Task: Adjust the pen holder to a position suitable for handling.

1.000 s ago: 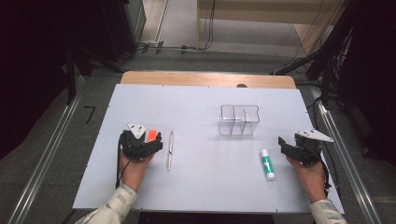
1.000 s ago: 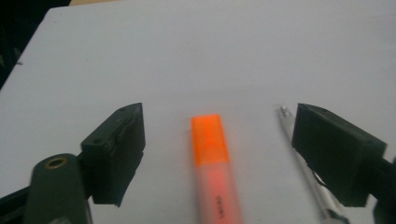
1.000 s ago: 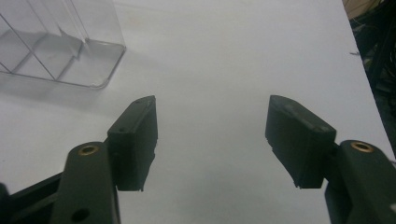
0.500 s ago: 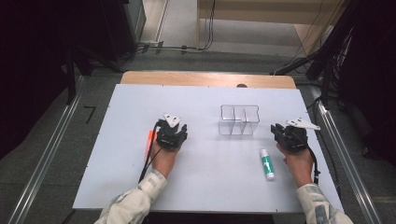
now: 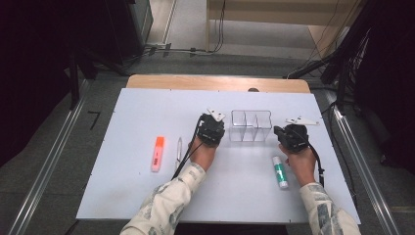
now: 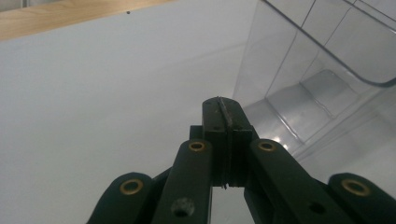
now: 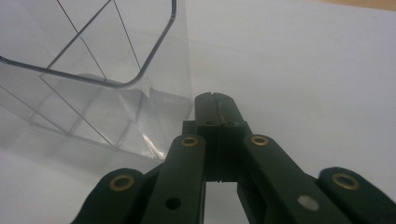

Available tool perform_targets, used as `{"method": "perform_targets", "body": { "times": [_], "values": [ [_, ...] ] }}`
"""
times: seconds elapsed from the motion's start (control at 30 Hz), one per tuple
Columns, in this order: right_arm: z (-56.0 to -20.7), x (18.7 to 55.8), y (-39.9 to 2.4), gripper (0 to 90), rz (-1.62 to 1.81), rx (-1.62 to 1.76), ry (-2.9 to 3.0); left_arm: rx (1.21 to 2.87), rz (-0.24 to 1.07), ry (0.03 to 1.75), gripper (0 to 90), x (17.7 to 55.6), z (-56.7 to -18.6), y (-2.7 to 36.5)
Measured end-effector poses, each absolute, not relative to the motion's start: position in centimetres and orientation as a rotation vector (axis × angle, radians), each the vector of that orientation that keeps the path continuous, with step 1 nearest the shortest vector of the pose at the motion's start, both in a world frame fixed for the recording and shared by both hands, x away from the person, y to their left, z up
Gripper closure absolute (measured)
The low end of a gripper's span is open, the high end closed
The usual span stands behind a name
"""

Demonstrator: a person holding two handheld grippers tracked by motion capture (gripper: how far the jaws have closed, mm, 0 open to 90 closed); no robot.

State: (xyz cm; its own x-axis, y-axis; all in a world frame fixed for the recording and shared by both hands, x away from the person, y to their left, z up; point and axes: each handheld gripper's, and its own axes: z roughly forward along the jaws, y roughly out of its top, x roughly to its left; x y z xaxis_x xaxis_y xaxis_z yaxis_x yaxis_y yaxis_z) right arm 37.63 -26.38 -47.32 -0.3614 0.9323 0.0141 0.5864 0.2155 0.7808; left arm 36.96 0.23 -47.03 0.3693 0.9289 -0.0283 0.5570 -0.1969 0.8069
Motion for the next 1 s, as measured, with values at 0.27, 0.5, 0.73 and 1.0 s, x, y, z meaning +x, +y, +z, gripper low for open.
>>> {"method": "perform_targets", "body": {
  "times": [0.27,0.5,0.73,1.0],
  "values": [
    [-47.3,37.8,-25.9,87.9,0.982,1.393,2.049,1.867,0.613,1.304,90.0,37.0,-47.0,-1.4],
    [-47.4,37.7,-25.4,88.0,1.001,1.387,2.062,1.877,0.599,1.296,90.0,36.9,-47.0,-1.6],
    [-47.3,37.0,-24.9,88.2,1.015,1.374,2.091,1.886,0.605,1.303,90.0,36.7,-46.9,-0.8],
    [-46.8,36.2,-22.5,88.2,1.049,1.373,2.125,1.867,0.636,1.352,90.0,36.7,-46.8,2.0]
  ]
}}
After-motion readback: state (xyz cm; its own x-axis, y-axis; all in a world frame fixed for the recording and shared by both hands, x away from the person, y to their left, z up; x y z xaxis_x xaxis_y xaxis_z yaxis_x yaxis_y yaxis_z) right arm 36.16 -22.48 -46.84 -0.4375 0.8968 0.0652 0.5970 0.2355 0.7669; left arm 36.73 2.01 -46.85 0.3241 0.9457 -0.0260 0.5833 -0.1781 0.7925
